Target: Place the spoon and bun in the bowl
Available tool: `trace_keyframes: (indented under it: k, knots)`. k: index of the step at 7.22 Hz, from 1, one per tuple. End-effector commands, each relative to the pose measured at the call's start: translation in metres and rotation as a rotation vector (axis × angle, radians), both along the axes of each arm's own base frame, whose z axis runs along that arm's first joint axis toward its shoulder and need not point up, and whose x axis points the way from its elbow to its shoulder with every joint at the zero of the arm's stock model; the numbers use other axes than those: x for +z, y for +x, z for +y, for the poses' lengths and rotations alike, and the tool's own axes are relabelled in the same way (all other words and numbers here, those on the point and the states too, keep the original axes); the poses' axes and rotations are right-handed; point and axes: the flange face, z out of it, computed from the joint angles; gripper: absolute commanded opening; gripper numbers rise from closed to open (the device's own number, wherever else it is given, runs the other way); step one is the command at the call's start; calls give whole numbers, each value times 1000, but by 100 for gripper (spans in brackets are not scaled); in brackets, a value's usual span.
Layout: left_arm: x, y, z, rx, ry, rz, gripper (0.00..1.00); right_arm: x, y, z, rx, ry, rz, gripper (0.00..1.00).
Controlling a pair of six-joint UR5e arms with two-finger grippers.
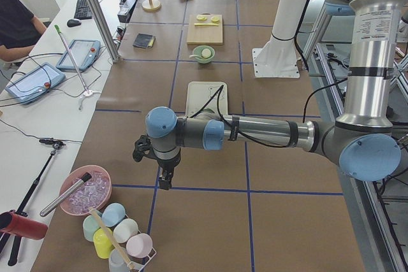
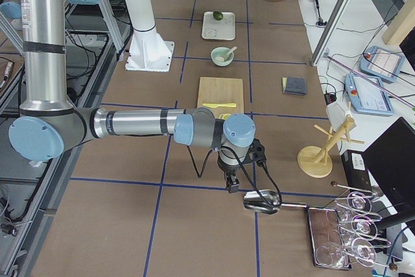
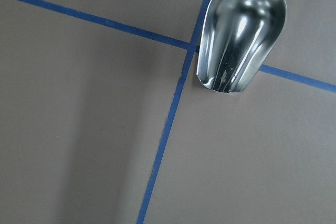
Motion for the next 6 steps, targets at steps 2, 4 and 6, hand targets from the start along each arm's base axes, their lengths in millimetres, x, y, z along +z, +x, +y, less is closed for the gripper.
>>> trace_keyframes:
  k: [2, 4, 6]
  knots:
    - [32, -1, 13, -2, -63, 0, 100, 2, -1, -1, 94, -70, -2, 100]
    - [45, -31, 23, -65, -93, 2, 100, 6, 0, -8, 184, -81, -3, 100]
    - [43, -31, 23, -67, -91, 2, 100, 8, -2, -6, 185, -92, -36, 100]
